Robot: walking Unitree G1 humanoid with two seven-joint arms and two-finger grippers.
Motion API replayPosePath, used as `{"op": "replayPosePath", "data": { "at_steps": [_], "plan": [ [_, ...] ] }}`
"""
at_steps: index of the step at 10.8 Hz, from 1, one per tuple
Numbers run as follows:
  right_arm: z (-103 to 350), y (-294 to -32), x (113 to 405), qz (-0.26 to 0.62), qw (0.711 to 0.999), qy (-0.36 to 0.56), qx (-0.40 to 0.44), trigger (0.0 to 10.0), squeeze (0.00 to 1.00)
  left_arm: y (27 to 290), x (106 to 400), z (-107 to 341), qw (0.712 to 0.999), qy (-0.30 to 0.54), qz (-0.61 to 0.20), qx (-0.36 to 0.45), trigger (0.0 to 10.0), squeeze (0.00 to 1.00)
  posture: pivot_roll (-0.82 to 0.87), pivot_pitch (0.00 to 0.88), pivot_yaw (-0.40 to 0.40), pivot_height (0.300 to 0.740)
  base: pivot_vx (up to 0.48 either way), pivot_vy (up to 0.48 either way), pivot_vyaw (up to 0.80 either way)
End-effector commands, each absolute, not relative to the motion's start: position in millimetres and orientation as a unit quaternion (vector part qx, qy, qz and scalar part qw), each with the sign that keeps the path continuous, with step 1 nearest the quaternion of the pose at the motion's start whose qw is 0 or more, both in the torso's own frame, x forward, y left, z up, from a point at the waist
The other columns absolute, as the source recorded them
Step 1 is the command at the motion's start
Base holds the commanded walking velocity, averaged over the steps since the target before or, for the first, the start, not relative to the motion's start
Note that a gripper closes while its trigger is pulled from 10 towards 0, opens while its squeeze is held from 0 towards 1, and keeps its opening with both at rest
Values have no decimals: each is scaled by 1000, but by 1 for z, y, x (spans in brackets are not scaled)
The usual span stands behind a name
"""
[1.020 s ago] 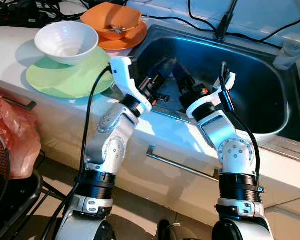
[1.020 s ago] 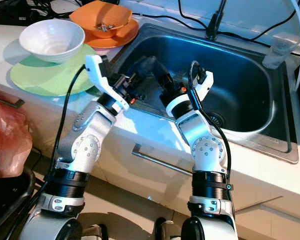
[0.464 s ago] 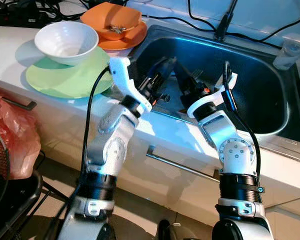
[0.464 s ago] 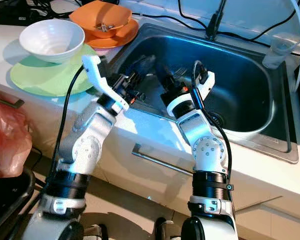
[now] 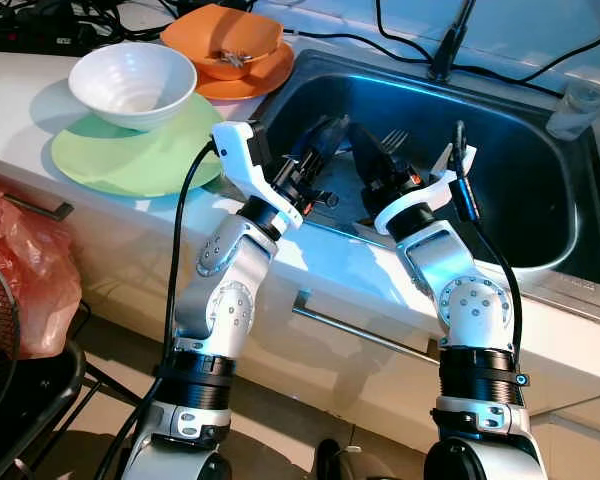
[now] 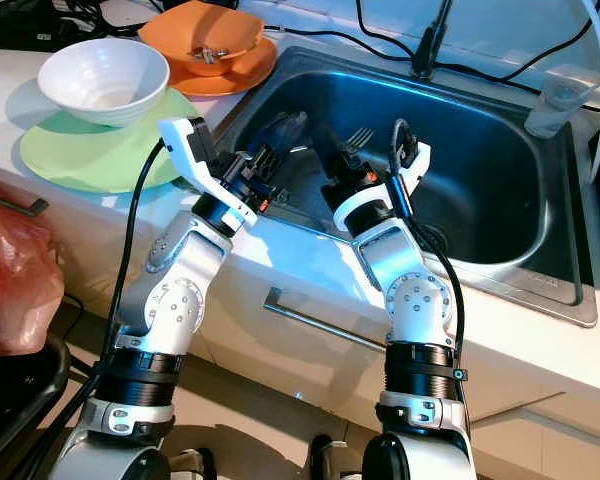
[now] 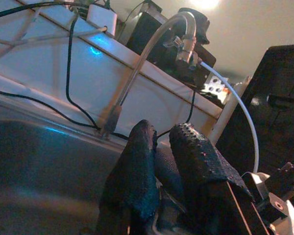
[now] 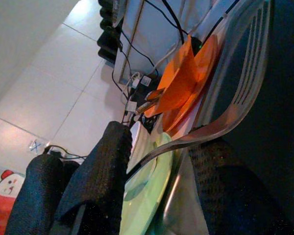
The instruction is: Kitchen organization
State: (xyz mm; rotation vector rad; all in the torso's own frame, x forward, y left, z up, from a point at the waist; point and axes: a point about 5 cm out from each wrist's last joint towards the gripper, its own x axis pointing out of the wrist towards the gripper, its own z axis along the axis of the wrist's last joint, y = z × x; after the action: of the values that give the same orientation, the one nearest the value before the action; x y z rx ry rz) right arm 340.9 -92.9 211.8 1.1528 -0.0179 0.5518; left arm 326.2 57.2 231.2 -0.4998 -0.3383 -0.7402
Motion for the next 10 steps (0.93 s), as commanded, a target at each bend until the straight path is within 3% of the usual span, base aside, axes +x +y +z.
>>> {"op": "replayPosePath", "data": {
  "at_steps": [1,2,4,7,8,10],
  "plan": [
    [224,-87,345,257,809,-16,529,10000,0,33,314,233,863,-154,-420,-234,0,0,-128,162,-48,740,0,0,0],
    [227,-82,347,253,781,-3,571,10000,0,31,312,233,860,-156,-427,-233,0,0,-128,164,-47,740,0,0,0],
    [230,-81,355,232,765,18,601,10000,0,30,311,234,858,-159,-430,-230,0,0,-127,165,-50,740,0,0,0],
    [233,-87,363,206,761,35,614,9922,0,29,309,234,855,-161,-437,-229,0,0,-132,167,-54,740,0,0,0],
    [233,-87,363,206,760,36,615,0,0,28,309,234,854,-161,-439,-229,0,0,-132,167,-54,740,0,0,0],
    [233,-85,363,207,761,43,613,0,0,28,309,235,853,-162,-439,-230,0,0,-132,167,-53,740,0,0,0]
  ]
}}
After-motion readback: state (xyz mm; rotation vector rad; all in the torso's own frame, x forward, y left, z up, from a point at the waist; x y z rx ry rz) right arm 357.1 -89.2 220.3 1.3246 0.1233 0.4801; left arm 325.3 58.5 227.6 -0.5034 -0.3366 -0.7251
